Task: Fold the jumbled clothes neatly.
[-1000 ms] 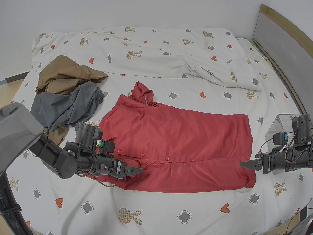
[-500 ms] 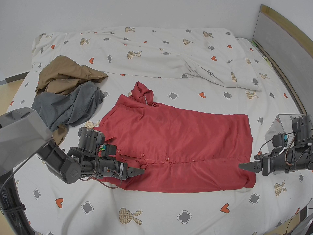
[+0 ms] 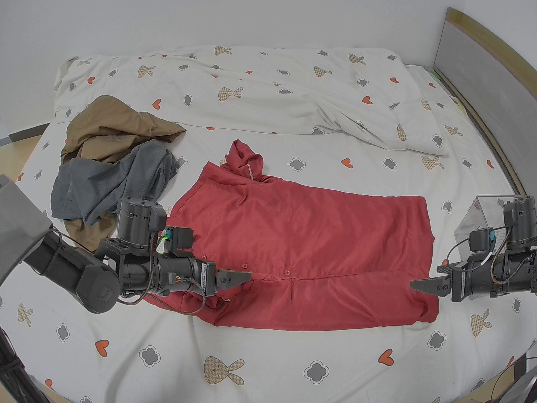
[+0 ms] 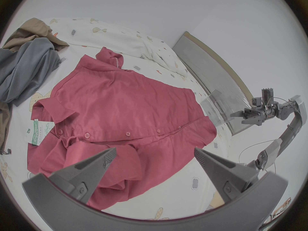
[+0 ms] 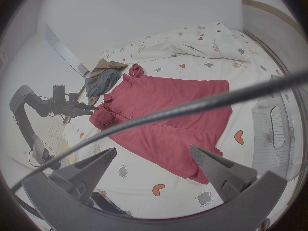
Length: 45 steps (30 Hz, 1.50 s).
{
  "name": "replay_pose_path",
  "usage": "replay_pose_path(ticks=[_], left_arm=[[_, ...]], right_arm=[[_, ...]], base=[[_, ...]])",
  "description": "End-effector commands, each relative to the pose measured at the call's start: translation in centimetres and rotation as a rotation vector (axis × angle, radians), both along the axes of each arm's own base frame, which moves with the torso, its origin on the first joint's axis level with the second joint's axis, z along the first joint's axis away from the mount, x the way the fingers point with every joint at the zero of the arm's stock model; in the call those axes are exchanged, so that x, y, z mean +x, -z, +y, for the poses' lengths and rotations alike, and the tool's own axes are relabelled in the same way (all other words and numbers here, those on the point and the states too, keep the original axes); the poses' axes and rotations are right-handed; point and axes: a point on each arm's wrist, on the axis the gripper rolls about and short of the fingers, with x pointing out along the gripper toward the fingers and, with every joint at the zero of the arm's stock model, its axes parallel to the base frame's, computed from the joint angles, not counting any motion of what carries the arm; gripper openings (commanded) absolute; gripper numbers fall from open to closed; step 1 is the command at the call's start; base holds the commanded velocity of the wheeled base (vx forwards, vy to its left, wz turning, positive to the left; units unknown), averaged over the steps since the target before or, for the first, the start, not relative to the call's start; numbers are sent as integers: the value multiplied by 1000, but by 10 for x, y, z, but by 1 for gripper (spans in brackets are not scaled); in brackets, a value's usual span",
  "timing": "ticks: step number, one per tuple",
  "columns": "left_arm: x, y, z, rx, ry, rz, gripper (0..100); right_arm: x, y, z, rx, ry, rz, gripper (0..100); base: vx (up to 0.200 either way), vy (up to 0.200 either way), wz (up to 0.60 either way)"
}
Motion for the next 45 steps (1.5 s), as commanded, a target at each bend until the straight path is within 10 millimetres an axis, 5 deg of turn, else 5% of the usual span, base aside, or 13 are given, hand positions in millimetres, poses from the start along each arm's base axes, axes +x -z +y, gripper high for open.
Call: replay_pose_path(ticks=[1,20,27,37,45], left_arm=[[-8,-2,-8,-1,33,-1,100],[12,75,-22,81,45,183,100],[11,58,-21,50,26,155,100],[-16,-30,12,-90,-65,-11,100],[-17,-15,66,-67,-235,48,100]], right_arm=[[0,-1,0,1,-1,-3,100],[-2,0,0,8,5,2,100],[-9,11,-5,-2,24,46,100],[20,74,-40,-46,165,321,100],[39,101,-56,-127,226,402,100]], base=[[0,0,0],[0,0,0],[0,0,0],[0,0,0],[0,0,0]])
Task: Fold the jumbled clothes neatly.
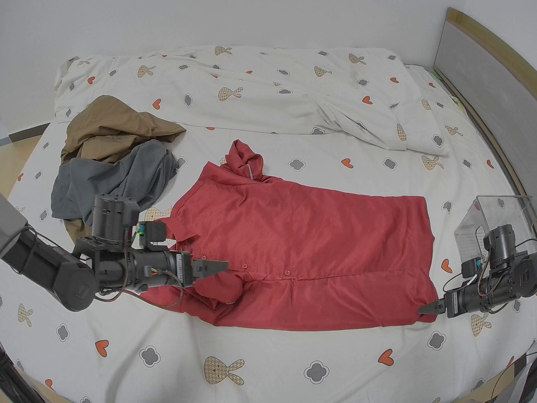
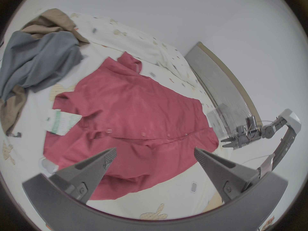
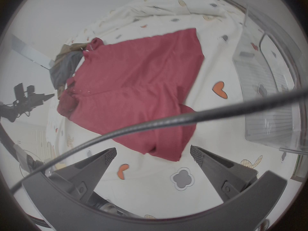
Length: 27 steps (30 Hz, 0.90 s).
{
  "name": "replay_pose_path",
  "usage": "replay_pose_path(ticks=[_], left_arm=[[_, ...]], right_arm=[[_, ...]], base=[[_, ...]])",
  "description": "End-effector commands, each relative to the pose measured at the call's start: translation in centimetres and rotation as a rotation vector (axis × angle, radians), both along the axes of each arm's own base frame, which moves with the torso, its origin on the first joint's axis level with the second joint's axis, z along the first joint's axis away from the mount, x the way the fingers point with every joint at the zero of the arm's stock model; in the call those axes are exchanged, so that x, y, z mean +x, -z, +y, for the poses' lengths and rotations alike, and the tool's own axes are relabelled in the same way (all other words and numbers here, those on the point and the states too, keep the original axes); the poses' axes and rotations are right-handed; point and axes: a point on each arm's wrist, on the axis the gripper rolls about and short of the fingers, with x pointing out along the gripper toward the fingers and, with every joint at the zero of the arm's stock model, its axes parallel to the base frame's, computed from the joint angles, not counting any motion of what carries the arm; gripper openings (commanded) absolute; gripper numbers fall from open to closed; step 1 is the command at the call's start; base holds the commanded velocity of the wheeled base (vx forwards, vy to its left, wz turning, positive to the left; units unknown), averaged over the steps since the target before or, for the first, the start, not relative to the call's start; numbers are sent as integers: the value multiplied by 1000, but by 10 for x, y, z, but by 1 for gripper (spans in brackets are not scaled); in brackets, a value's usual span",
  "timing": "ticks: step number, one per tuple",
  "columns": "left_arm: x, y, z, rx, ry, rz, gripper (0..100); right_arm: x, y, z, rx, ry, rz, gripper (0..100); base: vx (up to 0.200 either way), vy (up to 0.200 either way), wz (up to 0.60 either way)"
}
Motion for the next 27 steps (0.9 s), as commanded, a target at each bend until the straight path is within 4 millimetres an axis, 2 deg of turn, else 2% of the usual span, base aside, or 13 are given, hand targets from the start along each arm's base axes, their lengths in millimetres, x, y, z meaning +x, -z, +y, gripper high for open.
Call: replay_pose_path(ticks=[1,5,6,8,13,18,19,27], left_arm=[[-8,2,43,5,-127,24,100],[-9,16,58,29,-167,64,100],[-8,26,66,49,-179,91,100],[-6,33,70,56,-175,108,100],[-1,43,74,59,-173,128,100],[1,44,74,56,-174,109,100],[1,44,74,57,-174,111,100],[2,52,74,61,-173,135,100]], right_arm=[[17,31,-16,-28,55,117,100],[22,34,-18,-28,61,123,100],[26,36,-17,-26,60,125,100],[29,36,-16,-22,52,119,100],[35,38,-13,-11,36,117,100],[37,38,-13,-4,29,61,100],[37,38,-13,0,28,38,0],[30,33,-19,-4,54,20,0]], base=[[0,0,0],[0,0,0],[0,0,0],[0,0,0],[0,0,0],[0,0,0],[0,0,0],[0,0,0]])
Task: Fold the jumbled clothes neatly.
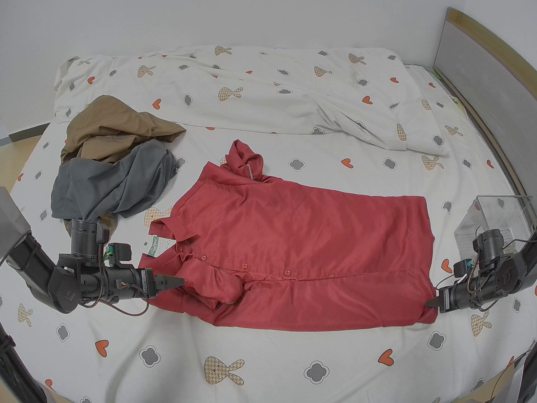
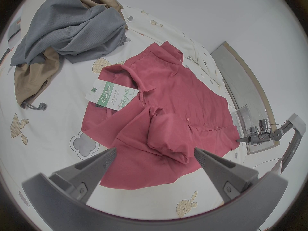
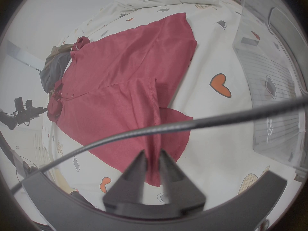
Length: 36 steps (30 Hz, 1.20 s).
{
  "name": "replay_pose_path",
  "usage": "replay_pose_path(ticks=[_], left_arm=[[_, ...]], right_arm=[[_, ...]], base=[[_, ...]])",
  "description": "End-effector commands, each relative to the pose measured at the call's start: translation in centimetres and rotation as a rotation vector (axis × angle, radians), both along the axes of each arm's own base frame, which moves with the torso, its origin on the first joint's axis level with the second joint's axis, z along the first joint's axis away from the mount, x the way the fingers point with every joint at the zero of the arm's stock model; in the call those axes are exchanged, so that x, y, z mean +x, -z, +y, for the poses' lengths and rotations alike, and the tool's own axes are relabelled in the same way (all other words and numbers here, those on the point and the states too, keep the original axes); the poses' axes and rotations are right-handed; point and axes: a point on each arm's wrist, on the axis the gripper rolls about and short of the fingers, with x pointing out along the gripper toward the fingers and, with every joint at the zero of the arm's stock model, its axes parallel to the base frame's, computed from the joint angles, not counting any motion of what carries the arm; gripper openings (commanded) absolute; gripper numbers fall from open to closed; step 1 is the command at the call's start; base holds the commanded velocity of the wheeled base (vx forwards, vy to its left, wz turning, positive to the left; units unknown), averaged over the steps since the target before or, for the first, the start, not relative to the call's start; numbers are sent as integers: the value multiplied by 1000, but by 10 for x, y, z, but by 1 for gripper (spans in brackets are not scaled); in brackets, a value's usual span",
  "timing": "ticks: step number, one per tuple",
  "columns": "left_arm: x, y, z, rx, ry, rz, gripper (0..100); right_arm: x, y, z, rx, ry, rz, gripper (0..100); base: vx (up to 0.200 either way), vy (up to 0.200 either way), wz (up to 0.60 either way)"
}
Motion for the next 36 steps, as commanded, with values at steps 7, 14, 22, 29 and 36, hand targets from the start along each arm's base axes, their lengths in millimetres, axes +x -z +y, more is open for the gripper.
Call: replay_pose_path(ticks=[7,14,22,29,36], left_arm=[[1,9,0,5,4,29,100],[0,-2,9,21,-17,-17,100],[-1,-9,25,43,-56,-50,100],[2,16,23,43,-40,29,100],[2,21,14,23,8,48,100]], right_arm=[[-9,-5,-4,-3,19,-11,0],[-11,-13,-2,-3,13,-42,0],[-14,-16,0,-4,5,-48,0],[-15,-20,1,-5,0,-65,0],[-15,-19,1,-5,-1,-62,0]], base=[[0,0,0],[0,0,0],[0,0,0],[0,0,0],[0,0,0]])
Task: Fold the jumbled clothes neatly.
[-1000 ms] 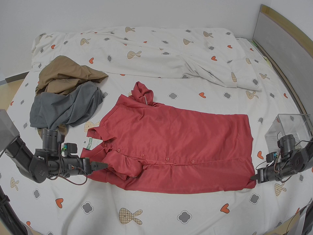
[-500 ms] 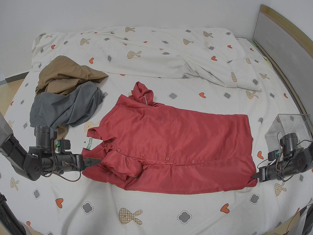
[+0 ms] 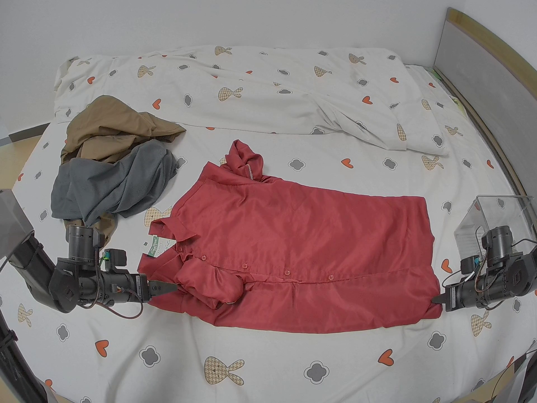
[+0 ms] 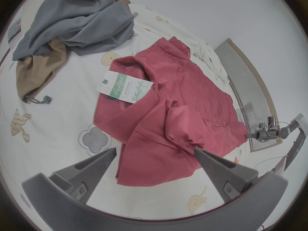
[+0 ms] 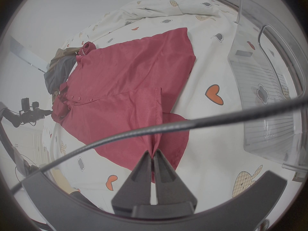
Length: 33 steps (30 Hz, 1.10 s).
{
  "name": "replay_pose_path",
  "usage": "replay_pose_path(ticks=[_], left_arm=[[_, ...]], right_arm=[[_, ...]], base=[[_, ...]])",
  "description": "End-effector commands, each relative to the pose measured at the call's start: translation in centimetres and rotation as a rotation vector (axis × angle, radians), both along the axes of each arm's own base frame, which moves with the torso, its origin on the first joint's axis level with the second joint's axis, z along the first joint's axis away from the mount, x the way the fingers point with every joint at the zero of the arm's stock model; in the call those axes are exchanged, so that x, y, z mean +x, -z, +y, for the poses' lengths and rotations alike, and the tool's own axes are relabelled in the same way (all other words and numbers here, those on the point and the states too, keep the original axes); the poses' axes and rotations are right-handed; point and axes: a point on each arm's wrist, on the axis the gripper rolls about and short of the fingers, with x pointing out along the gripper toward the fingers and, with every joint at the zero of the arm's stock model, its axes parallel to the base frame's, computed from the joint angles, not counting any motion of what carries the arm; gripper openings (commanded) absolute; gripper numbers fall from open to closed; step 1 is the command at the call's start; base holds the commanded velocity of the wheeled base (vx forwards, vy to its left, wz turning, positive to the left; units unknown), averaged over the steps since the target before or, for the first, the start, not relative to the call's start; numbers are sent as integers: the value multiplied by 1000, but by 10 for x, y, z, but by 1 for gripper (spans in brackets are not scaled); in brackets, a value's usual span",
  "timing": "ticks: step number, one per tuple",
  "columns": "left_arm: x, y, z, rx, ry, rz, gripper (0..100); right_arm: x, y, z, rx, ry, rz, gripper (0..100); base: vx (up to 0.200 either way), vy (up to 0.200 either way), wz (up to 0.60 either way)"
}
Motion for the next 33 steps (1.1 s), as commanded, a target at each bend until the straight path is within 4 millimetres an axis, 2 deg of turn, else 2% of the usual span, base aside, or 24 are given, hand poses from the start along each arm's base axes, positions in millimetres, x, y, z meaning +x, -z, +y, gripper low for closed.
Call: replay_pose_path(ticks=[1,8,9,17,26,33], left_arm=[[0,5,-5,-10,24,17,100],[0,3,-11,-12,48,10,100],[0,5,-11,-12,48,18,0],[3,15,-7,-11,30,49,0],[18,1,22,-13,-64,-16,0],[23,-3,26,-12,-74,-27,0]], right_arm=[[0,0,0,0,-1,-2,0],[-1,1,1,1,-3,3,0],[-1,1,1,1,-3,3,0],[-1,2,-3,-5,15,11,0],[-1,1,-12,-6,53,5,0],[0,-2,-14,-8,57,-9,0]], base=[[0,0,0],[0,0,0],[0,0,0],[0,0,0],[0,0,0],[0,0,0]])
